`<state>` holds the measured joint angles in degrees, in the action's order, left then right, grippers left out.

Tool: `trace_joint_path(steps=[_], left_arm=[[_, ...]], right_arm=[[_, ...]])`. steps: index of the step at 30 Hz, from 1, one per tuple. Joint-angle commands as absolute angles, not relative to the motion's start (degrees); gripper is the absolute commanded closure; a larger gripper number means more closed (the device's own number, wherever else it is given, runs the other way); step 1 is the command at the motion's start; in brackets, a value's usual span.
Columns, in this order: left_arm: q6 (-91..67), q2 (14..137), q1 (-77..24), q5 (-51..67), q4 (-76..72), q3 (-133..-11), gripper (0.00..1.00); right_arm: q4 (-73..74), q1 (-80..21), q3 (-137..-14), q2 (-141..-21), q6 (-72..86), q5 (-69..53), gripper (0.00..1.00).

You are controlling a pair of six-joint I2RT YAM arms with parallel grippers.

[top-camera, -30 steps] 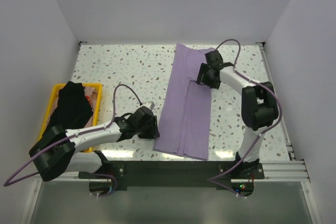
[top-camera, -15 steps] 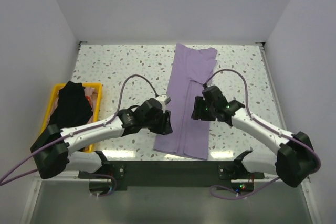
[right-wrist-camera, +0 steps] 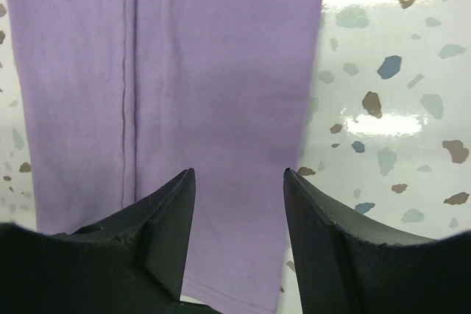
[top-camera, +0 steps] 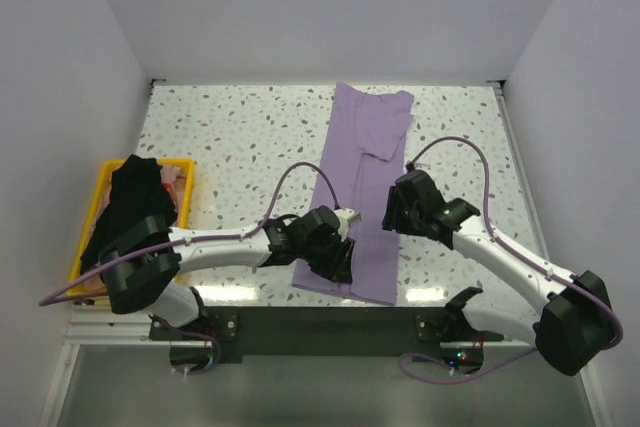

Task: Fold and stack the t-shirts
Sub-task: Fold the tshirt

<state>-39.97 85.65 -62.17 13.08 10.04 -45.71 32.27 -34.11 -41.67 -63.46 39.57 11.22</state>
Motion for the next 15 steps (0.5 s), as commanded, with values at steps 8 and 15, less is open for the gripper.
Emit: trace_joint_path(steps=[8,15], left_arm=[[-41.48,92.10,-63.90,16.61,2.11,-46.05,0.54],[-41.57,95.18,-64.25,17.40,0.88,-46.67,0.54]], right_arm=[[30.85,-26.02,-40.70,-62.23,36.91,5.98,0.45],[30.32,-25.75,-38.15,-61.61,37.26,5.01,0.45]])
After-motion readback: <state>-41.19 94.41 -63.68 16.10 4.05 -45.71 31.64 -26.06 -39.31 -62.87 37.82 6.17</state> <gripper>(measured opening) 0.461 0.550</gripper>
